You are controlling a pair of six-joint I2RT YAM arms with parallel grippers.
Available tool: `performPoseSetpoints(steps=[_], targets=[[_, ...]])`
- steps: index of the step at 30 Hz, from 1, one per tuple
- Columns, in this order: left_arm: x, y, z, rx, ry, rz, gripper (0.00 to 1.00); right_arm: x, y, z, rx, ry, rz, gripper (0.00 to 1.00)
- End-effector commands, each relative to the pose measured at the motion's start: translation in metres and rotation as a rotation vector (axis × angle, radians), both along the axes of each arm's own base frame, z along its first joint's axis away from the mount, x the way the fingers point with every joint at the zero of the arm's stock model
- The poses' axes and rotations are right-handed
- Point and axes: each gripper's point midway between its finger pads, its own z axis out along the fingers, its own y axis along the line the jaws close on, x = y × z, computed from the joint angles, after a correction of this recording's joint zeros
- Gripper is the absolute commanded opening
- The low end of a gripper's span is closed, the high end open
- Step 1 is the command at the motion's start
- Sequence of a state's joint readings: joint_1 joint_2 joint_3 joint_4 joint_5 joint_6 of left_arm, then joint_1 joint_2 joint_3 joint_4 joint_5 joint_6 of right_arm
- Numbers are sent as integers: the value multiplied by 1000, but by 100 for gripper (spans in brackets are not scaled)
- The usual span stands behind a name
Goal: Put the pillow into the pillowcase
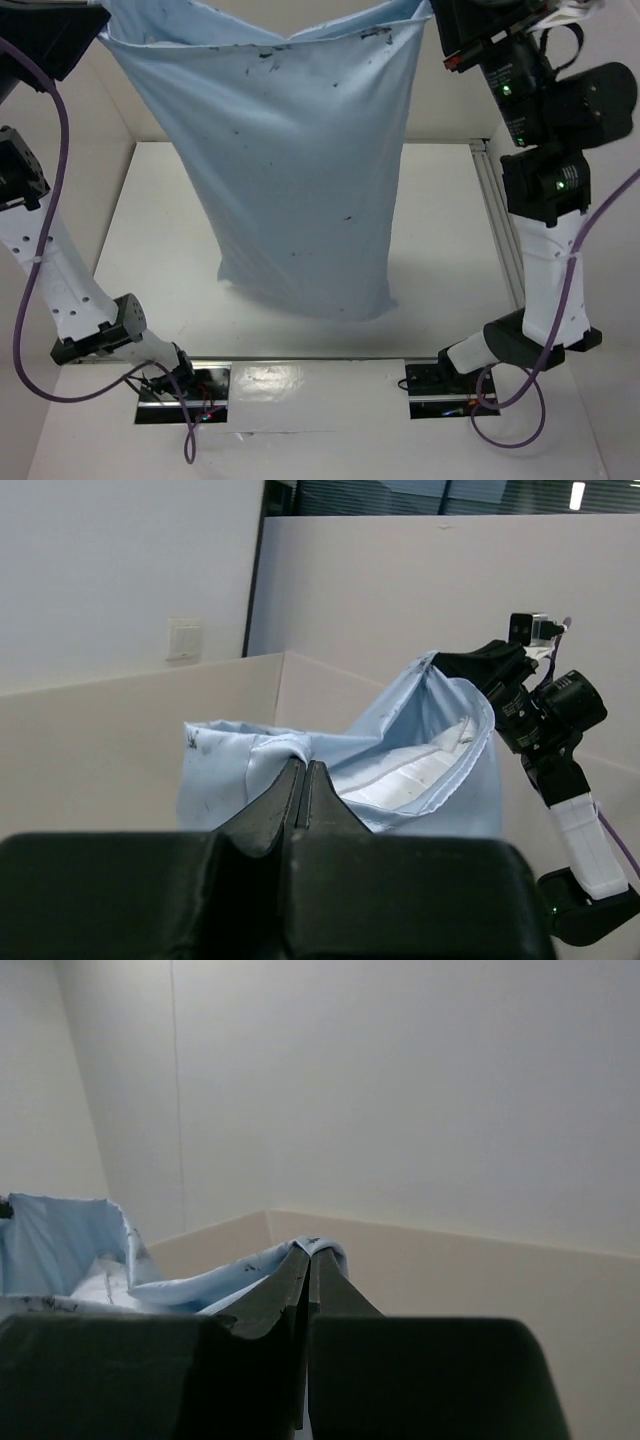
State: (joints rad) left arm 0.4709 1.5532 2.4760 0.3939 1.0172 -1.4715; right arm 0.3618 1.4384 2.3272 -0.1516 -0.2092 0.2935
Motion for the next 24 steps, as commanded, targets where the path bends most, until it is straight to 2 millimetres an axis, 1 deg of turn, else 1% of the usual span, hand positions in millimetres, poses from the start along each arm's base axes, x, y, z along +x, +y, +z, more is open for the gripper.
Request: performPoseSetpoints(steps=[1, 2, 3, 4, 5, 6, 8, 9, 10, 11, 12, 13, 15, 16, 17, 18, 19, 20, 21, 22, 23, 24], targets=[[50, 38, -1, -123, 64, 46, 0, 9, 3, 16, 41, -76, 17, 0], [49, 38, 1, -97, 36, 73, 0, 29, 11, 5, 32, -33, 23, 0], [59, 46, -3, -105, 59, 91, 0, 36, 14, 3, 28, -21, 23, 0], [59, 46, -3, -105, 60, 91, 0, 43, 16, 0, 26, -14, 23, 0], [65, 52, -8, -96, 67, 105, 0, 55, 21, -8, 16, 13, 22, 0], [79, 63, -16, -115, 102, 118, 0, 70, 23, -15, 8, 36, 13, 0], [95, 73, -27, -124, 144, 122, 0, 90, 15, -23, 12, 64, -20, 0], [104, 81, -33, -129, 160, 139, 0, 108, 5, -36, 11, 112, -65, 0], [110, 85, -36, -129, 165, 144, 0, 121, 0, -47, 12, 147, -82, 0], [124, 89, -46, -132, 193, 129, 0, 135, -8, -60, 10, 189, -115, 0], [132, 85, -51, -135, 211, 111, 0, 139, -28, -64, 42, 216, -155, 0], [138, 84, -54, -133, 215, 103, 0, 158, -35, -95, 31, 297, -177, 0], [148, 78, -62, -133, 242, 82, 0, 163, -55, -121, 42, 361, -226, 0], [159, 70, -72, -125, 255, 59, 0, 162, -74, -146, 47, 415, -265, 0], [164, 64, -78, -125, 276, 45, 0, 160, -81, -162, 51, 451, -279, 0], [170, 59, -82, -120, 278, 39, 0, 158, -90, -177, 57, 480, -308, 0], [179, 44, -94, -128, 322, -7, 0, 141, -102, -180, 62, 484, -334, 0], [184, 34, -101, -133, 344, -40, 0, 149, -108, -230, 50, 602, -363, 0], [190, 25, -107, -130, 337, -74, 8, 145, -112, -248, 45, 642, -374, 0], [192, 13, -114, -123, 360, -108, 26, 141, -116, -268, 24, 681, -401, 0], [204, -5, -129, -115, 399, -150, 61, 130, -124, -304, 6, 773, -433, 0], [205, -14, -133, -105, 411, -162, 72, 125, -129, -322, -9, 814, -451, 0]])
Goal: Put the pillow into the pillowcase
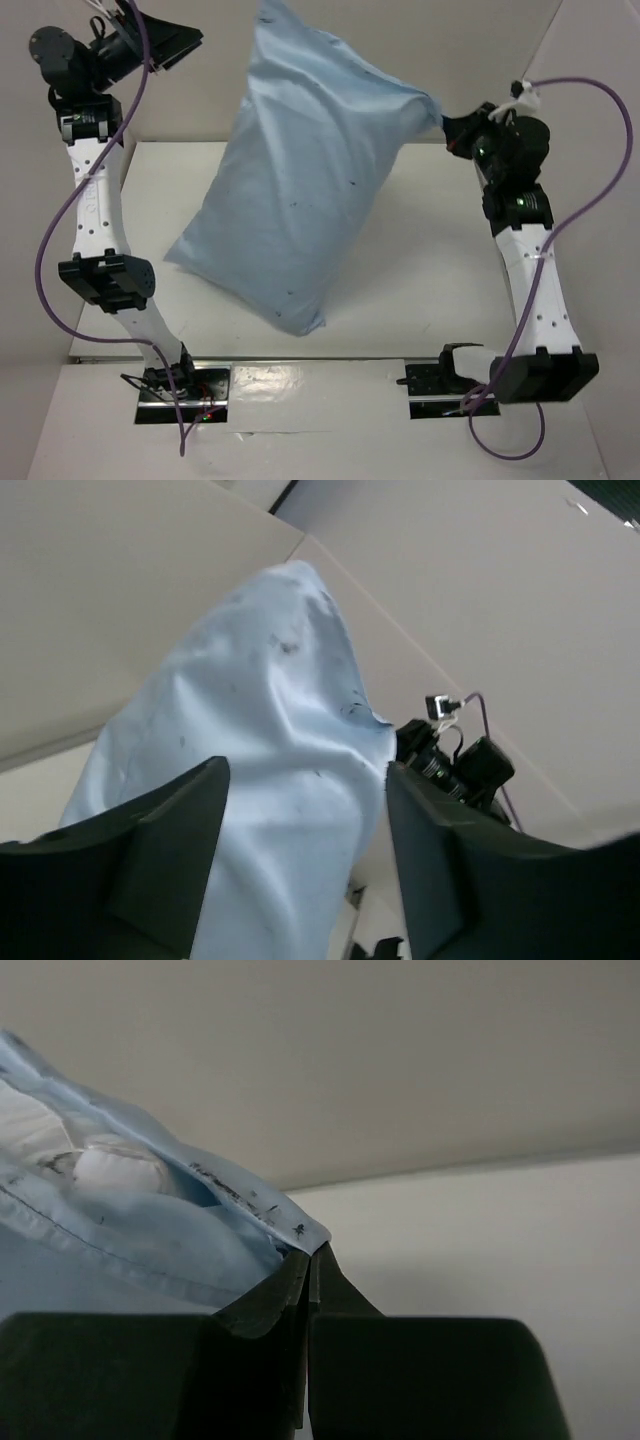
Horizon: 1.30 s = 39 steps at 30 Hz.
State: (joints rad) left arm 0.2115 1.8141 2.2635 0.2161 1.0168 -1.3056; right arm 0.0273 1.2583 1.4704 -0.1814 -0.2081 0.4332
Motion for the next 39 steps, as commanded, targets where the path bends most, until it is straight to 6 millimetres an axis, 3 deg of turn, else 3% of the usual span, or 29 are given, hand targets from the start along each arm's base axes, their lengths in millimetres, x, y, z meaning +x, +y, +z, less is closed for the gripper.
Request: performPoseSetpoints(steps=[1, 2, 3, 6, 8, 9, 10, 11, 13, 14, 16, 17, 18, 20, 23, 24, 26, 27, 29, 30, 32, 33, 34, 37, 39], targets=[[16, -12, -9, 29, -51, 24, 80, -26, -46, -46, -67, 115, -189, 0], [17, -17, -13, 38, -40, 19, 91, -42, -52, -71, -86, 185, -205, 0], [17, -15, -13, 42, -35, 39, 97, -50, -56, -82, -90, 216, -228, 0], [19, -14, -17, 63, -14, 103, 100, -74, -61, -122, -115, 338, -250, 0], [17, -12, -23, 89, 15, 124, 100, -85, -60, -149, -126, 454, -243, 60], [17, -12, -29, 100, 37, 127, 97, -87, -64, -156, -134, 494, -259, 76], [7, -16, -30, 131, 21, 128, 90, -89, -73, -162, -151, 528, -309, 83], [9, -21, -53, 142, 89, 114, 83, -93, -78, -168, -163, 565, -333, 89], [-1, -30, -88, 147, 192, 64, 67, -92, -79, -163, -163, 553, -341, 89], [-16, -45, -126, 165, 261, 17, 65, -88, -74, -163, -153, 536, -312, 90], [-39, -63, -170, 203, 350, -11, 63, -86, -59, -174, -134, 557, -231, 90], [-46, -77, -217, 240, 442, -2, 65, -82, -53, -185, -126, 584, -208, 90], [-66, -83, -217, 247, 430, 8, 65, -84, -47, -204, -126, 634, -191, 90], [-82, -102, -250, 303, 476, 9, 66, -82, -36, -234, -132, 722, -171, 90], [-93, -110, -269, 371, 520, 18, 67, -79, -34, -268, -132, 797, -177, 90], [-92, -107, -285, 385, 561, 38, 67, -71, -26, -278, -142, 795, -154, 90], [-97, -103, -278, 389, 530, 60, 67, -72, -11, -302, -136, 832, -104, 90], [-95, -100, -282, 406, 534, 79, 67, -72, 8, -319, -158, 860, -48, 90], [-98, -95, -275, 422, 512, 110, 67, -66, 33, -335, -197, 859, 10, 89], [-96, -92, -271, 431, 501, 132, 67, -70, 61, -354, -273, 877, 75, 89], [-97, -85, -269, 439, 498, 152, 67, -62, 88, -354, -342, 850, 107, 89], [-99, -81, -268, 444, 495, 162, 67, -63, 107, -367, -407, 858, 134, 89], [-100, -81, -265, 441, 487, 163, 67, -50, 121, -357, -408, 816, 140, 89], [-100, -71, -262, 442, 487, 188, 67, -29, 149, -351, -423, 785, 177, 90], [-100, -68, -259, 450, 474, 189, 67, -22, 154, -345, -413, 788, 173, 93]])
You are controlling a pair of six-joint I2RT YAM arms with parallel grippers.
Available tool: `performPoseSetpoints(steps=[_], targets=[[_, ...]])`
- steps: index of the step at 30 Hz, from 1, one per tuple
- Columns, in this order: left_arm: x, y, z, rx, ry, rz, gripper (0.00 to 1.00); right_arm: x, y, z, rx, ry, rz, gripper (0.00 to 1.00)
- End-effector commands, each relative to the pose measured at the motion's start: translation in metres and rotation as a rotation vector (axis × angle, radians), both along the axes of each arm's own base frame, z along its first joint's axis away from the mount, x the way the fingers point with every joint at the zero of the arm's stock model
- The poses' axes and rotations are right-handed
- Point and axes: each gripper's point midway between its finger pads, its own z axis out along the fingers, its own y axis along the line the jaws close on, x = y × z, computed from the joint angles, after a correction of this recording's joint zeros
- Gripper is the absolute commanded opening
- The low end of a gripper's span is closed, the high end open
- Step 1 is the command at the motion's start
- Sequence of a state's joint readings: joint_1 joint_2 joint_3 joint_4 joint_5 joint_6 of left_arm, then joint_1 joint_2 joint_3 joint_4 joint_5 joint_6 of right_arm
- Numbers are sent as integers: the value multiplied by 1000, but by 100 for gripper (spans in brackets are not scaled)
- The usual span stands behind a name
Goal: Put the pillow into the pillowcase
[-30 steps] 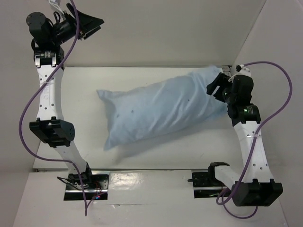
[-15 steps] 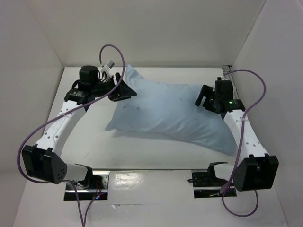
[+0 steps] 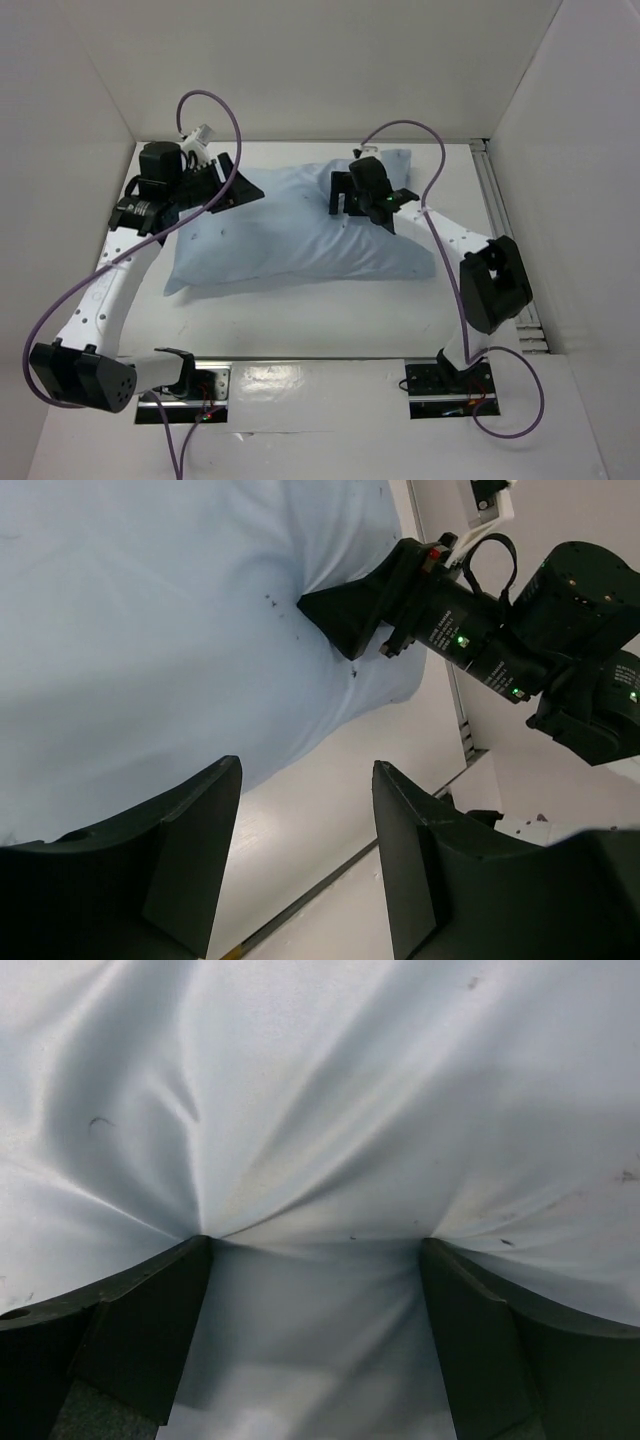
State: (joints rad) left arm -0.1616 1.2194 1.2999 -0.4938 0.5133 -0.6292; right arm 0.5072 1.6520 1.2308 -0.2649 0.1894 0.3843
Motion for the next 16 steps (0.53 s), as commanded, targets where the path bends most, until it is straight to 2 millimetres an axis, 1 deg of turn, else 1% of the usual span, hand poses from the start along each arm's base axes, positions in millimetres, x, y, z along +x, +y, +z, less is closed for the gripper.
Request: performPoseSetpoints(steps=[1, 2, 3, 4, 5, 6, 7, 8, 9, 10, 11, 12, 13, 16], targets=[[0, 12, 24, 30, -81, 17, 67, -21, 13, -32, -32, 150, 68, 94], [-1, 13, 28, 37, -95, 13, 69, -18, 9, -25, -14, 137, 49, 98], [-2, 13, 29, 38, -89, 13, 69, -18, 10, -10, -3, 115, 50, 100], [-2, 16, 34, 46, -104, 18, 74, -15, 2, 19, 16, 68, 20, 100], [2, 18, 35, 61, -114, 23, 76, -13, -10, 35, -3, 29, -38, 100], [0, 18, 36, 68, -112, 20, 79, -12, -19, 51, -17, -6, -74, 100], [0, 24, 41, 82, -118, 39, 82, -18, -35, 72, -24, -31, -124, 100], [1, 27, 42, 102, -127, 47, 85, -18, -43, 90, -34, -64, -157, 100], [2, 27, 42, 110, -125, 43, 91, -18, -64, 101, -78, -92, -233, 100], [3, 32, 42, 137, -134, 61, 93, -21, -78, 109, -93, -100, -278, 100], [2, 34, 42, 143, -124, 69, 94, -30, -98, 118, -118, -99, -324, 100], [2, 34, 47, 152, -144, 64, 94, -34, -110, 122, -136, -102, -356, 100], [1, 39, 50, 163, -161, 80, 96, -44, -132, 134, -155, -122, -426, 100], [-1, 45, 55, 169, -169, 102, 96, -60, -158, 131, -173, -133, -496, 100]])
